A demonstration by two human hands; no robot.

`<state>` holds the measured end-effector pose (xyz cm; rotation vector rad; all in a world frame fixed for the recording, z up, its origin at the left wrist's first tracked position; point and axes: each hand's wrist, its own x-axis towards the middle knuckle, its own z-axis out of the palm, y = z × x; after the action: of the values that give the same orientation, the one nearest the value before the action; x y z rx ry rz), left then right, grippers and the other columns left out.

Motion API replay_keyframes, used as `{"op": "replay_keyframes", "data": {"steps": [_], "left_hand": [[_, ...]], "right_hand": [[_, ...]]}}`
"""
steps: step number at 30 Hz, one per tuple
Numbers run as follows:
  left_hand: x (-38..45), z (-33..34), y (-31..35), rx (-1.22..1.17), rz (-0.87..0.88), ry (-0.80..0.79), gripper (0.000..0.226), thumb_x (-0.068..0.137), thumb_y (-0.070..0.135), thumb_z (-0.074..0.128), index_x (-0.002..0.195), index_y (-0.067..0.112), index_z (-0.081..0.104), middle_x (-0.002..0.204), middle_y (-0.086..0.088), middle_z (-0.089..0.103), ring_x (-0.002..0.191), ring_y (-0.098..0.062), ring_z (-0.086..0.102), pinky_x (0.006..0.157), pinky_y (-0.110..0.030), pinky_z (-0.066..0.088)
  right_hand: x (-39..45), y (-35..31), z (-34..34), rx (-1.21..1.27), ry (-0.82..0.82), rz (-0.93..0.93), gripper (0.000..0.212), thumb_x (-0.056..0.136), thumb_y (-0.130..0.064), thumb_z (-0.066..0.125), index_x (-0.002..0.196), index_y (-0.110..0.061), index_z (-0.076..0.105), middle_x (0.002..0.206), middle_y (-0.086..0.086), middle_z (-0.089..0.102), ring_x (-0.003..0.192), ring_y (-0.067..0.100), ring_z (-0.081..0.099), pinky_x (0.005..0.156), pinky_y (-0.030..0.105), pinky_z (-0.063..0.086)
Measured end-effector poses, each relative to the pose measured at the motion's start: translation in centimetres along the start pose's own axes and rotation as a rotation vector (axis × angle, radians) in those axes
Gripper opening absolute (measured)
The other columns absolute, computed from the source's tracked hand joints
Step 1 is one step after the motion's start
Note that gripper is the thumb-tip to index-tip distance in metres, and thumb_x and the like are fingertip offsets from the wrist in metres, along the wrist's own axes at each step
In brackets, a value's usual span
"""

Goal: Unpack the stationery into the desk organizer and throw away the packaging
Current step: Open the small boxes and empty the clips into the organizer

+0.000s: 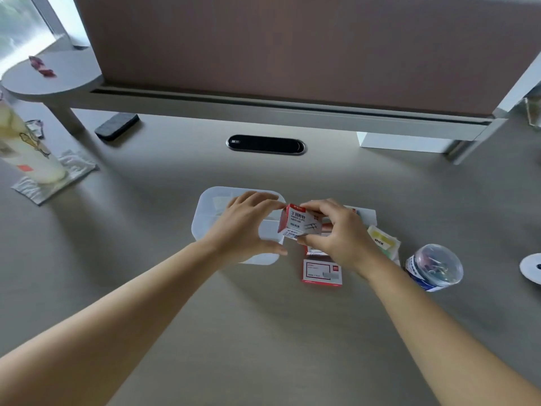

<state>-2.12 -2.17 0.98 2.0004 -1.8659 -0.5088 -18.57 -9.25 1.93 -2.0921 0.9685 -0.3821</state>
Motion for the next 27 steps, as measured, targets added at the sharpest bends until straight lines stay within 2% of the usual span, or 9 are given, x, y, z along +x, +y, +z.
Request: {"op": "replay_keyframes", "data": {"steps": [3, 7, 8, 10, 12, 16, 20, 24, 27], "left_hand": [[-0.1, -0.3, -0.6, -0.083, -0.032, 0.056, 0.062, 0.065, 0.036, 0.075, 0.121, 0.018, 0.054, 0.130, 0.002, 0.052, 0.123, -0.016, 0.039, 0.088, -0.014, 0.019], [-0.9, -1.0, -0.8, -0.374, -0.115, 0.009, 0.049, 0.065, 0.020, 0.078, 0.110, 0.021, 0.057, 0.097, 0.014, 0.060, 0.085, -0.008, 0.051, 0.066, -0.001, 0.034], [-1.0, -1.2, -0.8, -0.462, -0.136, -0.010, 0.047, 0.066, 0.014, 0.077, 0.108, 0.022, 0.056, 0.091, 0.015, 0.058, 0.080, -0.009, 0.053, 0.066, -0.002, 0.038], [-1.2, -1.7, -0.8, -0.646, -0.174, -0.044, 0.046, 0.068, 0.001, 0.072, 0.102, 0.022, 0.052, 0.087, 0.008, 0.058, 0.071, -0.011, 0.056, 0.070, -0.014, 0.048], [-1.4, -2.2, -1.1, -0.752, -0.200, -0.051, 0.044, 0.069, -0.008, 0.068, 0.099, 0.017, 0.050, 0.081, 0.002, 0.060, 0.064, -0.002, 0.061, 0.069, -0.017, 0.053], [-1.7, -3.1, -1.9, -0.784, -0.242, -0.053, 0.042, 0.071, -0.012, 0.064, 0.103, 0.011, 0.052, 0.079, -0.003, 0.064, 0.059, 0.005, 0.063, 0.065, -0.009, 0.052], [-2.0, -3.6, -2.3, -0.805, -0.246, -0.066, 0.039, 0.072, -0.013, 0.062, 0.102, 0.012, 0.052, 0.078, -0.002, 0.064, 0.058, 0.005, 0.063, 0.062, -0.007, 0.050], [-2.2, -3.7, -2.6, -0.809, -0.247, -0.073, 0.038, 0.073, -0.014, 0.060, 0.100, 0.010, 0.052, 0.076, -0.002, 0.063, 0.057, 0.005, 0.063, 0.060, -0.007, 0.049], [-2.2, -3.8, -2.7, -0.822, -0.247, -0.079, 0.036, 0.074, -0.013, 0.059, 0.101, 0.011, 0.053, 0.077, -0.004, 0.064, 0.057, 0.004, 0.063, 0.061, -0.007, 0.050]], "right_hand": [[-0.1, -1.0, 0.4, 0.038, -0.028, -0.017, 0.049, 0.073, -0.006, 0.070, 0.119, -0.011, 0.054, 0.102, -0.006, 0.050, 0.095, 0.005, 0.047, 0.072, -0.007, 0.036], [0.0, -1.6, 1.3, 0.058, -0.005, -0.045, 0.050, 0.072, -0.010, 0.071, 0.119, -0.014, 0.055, 0.103, -0.006, 0.054, 0.098, 0.007, 0.051, 0.077, -0.002, 0.039], [0.1, -1.8, 1.5, 0.074, -0.003, -0.045, 0.049, 0.073, -0.012, 0.072, 0.118, -0.015, 0.055, 0.101, -0.008, 0.055, 0.098, 0.007, 0.052, 0.080, 0.003, 0.042], [0.2, -2.2, 1.8, 0.113, -0.009, -0.044, 0.045, 0.074, -0.015, 0.071, 0.116, -0.016, 0.055, 0.094, -0.014, 0.055, 0.097, 0.008, 0.055, 0.085, 0.016, 0.047], [0.4, -2.6, 1.9, 0.135, -0.010, -0.057, 0.039, 0.079, -0.015, 0.065, 0.116, -0.016, 0.056, 0.096, -0.012, 0.058, 0.098, 0.009, 0.056, 0.087, 0.021, 0.049], [0.9, -3.3, 2.1, 0.090, 0.008, -0.129, 0.032, 0.085, -0.007, 0.055, 0.116, -0.013, 0.058, 0.104, 0.001, 0.062, 0.098, 0.012, 0.058, 0.079, 0.010, 0.048], [1.1, -3.9, 2.3, -0.066, 0.002, -0.221, 0.037, 0.082, -0.011, 0.059, 0.119, -0.011, 0.056, 0.117, 0.009, 0.064, 0.104, 0.022, 0.060, 0.090, 0.027, 0.050], [1.4, -4.0, 2.5, -0.232, -0.005, -0.310, 0.041, 0.080, -0.018, 0.061, 0.120, -0.012, 0.057, 0.113, 0.007, 0.068, 0.101, 0.022, 0.063, 0.086, 0.030, 0.049], [1.6, -4.2, 2.6, -0.336, 0.020, -0.374, 0.044, 0.074, -0.024, 0.054, 0.114, -0.007, 0.060, 0.102, 0.011, 0.072, 0.085, 0.025, 0.067, 0.076, 0.031, 0.053]]}}
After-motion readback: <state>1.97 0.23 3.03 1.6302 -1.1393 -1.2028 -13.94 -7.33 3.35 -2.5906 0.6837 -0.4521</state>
